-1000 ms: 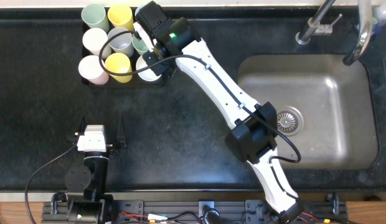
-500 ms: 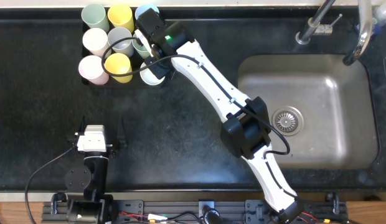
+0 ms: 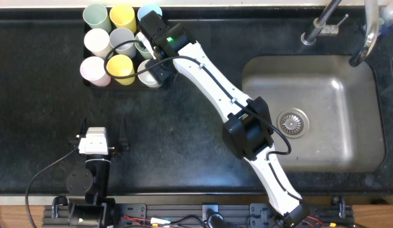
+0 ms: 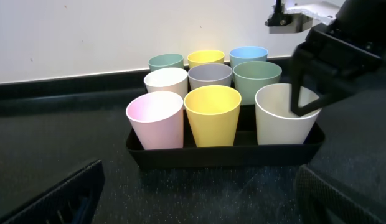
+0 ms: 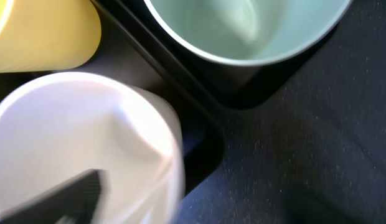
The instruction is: Store Cups
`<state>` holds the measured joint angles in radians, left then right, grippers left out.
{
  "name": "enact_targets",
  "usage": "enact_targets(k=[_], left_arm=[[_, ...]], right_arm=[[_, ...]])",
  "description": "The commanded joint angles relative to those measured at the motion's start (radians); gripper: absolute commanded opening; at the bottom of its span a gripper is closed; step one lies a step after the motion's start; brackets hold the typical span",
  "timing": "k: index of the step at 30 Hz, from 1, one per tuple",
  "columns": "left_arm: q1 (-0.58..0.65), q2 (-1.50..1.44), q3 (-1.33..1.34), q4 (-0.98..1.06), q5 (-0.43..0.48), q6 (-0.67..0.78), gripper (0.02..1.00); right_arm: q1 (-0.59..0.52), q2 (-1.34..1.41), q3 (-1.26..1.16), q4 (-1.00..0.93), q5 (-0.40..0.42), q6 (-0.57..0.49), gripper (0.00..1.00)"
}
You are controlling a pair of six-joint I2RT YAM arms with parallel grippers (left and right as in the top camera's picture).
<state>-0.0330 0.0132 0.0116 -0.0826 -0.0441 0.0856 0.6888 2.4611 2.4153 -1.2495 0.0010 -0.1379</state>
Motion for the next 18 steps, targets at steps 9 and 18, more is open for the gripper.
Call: enact_targets(k=[9,18], left_arm=[[-0.007,-0.010,-0.004,0.001,0.006,0.019,0.998],[-0.007,-0.010,-0.004,0.001,0.006,0.019,0.998]], right_arm=[[0.003,0.011,0.034,0.038,0.079,0.002,0.996],[-0.007,0.010,0.235,-0.040,0.076,0.050,0.998]])
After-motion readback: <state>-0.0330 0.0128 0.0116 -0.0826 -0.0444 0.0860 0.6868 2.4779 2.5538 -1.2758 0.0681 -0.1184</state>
